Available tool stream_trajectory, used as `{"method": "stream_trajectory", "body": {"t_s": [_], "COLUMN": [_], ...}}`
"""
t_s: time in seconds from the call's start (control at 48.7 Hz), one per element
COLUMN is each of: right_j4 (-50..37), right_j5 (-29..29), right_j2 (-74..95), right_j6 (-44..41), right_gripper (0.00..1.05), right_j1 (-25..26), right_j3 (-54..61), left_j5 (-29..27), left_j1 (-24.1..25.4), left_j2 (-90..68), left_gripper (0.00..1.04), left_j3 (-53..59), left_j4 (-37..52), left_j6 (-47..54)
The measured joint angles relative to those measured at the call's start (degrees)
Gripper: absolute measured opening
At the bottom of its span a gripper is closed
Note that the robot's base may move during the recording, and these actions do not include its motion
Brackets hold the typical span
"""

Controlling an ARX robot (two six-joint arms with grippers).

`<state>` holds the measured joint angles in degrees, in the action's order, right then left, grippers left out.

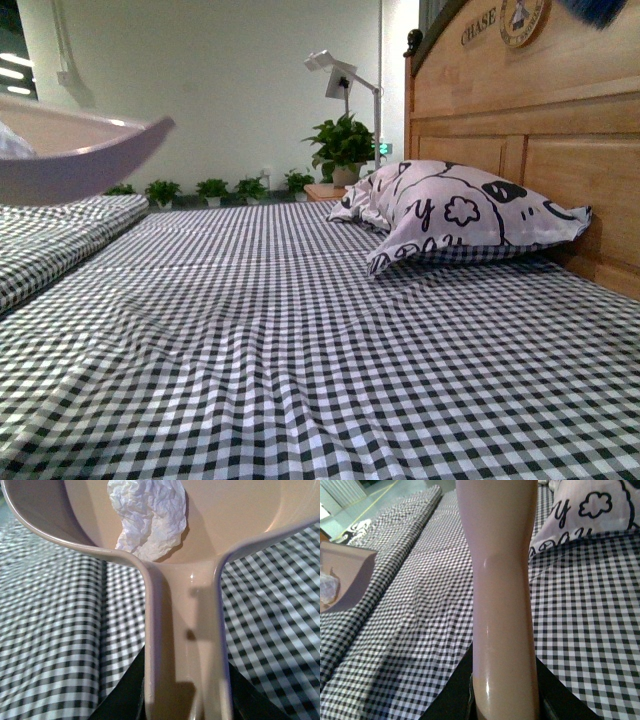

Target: Clean up trash

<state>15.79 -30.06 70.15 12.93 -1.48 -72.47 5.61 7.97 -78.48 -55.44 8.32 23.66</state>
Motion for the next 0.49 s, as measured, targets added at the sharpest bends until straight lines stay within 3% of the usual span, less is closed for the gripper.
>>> {"method": "stream_trajectory", "body": {"t_s": [0.062,0.493], "right_j4": [0.96,6.47], "right_j5": [-1.53,-6.10], "right_j2": [-3.48,-18.60], "right_j6": [0.83,5.22], "right_gripper": [0.19,0.19], "right_j1": [1.20,4.39], "right_j3": [0.04,0.59], "left_j5": [-3.83,-10.97], "left_j1": [-0.70,-6.49], "left_j2": [4.04,30.23], "left_gripper": [0.25,0.25], "left_j3": [0.24,9.77], "left_j4": [0.24,-5.81], "left_j6": [-2.86,-9.29]}}
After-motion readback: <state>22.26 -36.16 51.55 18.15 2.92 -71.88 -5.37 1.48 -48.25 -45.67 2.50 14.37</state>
